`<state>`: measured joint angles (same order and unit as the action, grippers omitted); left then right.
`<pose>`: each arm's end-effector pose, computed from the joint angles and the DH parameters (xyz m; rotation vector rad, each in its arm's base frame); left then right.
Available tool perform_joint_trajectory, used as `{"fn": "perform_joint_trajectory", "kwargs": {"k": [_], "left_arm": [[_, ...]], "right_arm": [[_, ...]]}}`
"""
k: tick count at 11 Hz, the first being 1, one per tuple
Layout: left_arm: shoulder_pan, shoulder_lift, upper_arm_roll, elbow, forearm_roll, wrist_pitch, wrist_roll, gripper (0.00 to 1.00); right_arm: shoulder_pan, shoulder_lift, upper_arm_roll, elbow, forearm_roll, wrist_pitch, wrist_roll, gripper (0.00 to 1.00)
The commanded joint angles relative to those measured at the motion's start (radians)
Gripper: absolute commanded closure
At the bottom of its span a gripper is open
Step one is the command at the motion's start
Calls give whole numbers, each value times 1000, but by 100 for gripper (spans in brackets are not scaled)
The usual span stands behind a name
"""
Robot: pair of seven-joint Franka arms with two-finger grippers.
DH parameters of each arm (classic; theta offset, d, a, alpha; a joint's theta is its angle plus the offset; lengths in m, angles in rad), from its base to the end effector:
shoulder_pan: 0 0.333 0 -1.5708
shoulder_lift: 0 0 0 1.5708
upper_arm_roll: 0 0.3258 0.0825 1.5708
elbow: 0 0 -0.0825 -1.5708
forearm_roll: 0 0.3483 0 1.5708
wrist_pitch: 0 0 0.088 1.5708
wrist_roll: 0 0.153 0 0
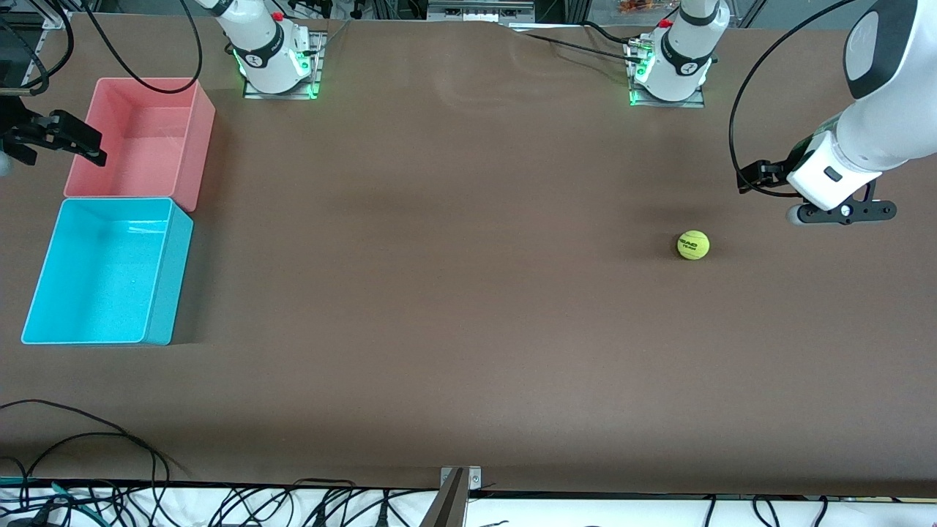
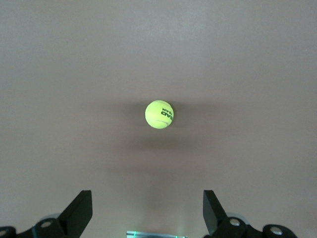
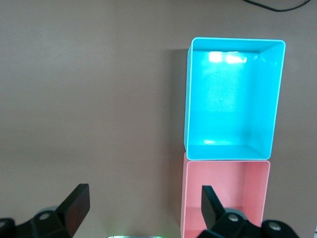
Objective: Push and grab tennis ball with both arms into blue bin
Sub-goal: 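Lower the left gripper with fingers closed beside the tennis ball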
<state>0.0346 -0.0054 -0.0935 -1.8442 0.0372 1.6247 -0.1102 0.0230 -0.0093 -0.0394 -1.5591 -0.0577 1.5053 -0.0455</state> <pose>0.4914 -0.0235 0.4784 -3.0686 -0.0696 0.3238 0.5068 -0.0175 0.5928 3.0846 0.0411 -0.0714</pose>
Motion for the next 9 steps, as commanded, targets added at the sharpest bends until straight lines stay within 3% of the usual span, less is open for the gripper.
{"fn": "perform_joint_trajectory", "kwargs": {"k": [1,2,3,4,7,8,9], "left_arm": [[4,-59,49,-177,15,198,62,1],[4,-64,60,-220,15,254,110,1],[4,-64,61,-227,15,259,107,8],[2,-64,61,-231,15,261,107,23],[1,-62,61,-321,27,346,119,85],[-7,-62,61,-348,32,357,136,100],[-7,-59,61,-359,32,371,206,100]], "right_arm": [[-6,-1,6,19,-8,-23,-11,0],[-6,-1,7,22,-10,-23,-11,0],[-6,-1,7,19,-10,-23,-11,0],[-5,-1,7,19,-10,-23,-11,0],[-6,-1,7,22,-10,-23,-11,0],[-6,-1,7,19,-10,-23,-11,0],[-5,-1,7,22,-10,-23,-11,0]]}}
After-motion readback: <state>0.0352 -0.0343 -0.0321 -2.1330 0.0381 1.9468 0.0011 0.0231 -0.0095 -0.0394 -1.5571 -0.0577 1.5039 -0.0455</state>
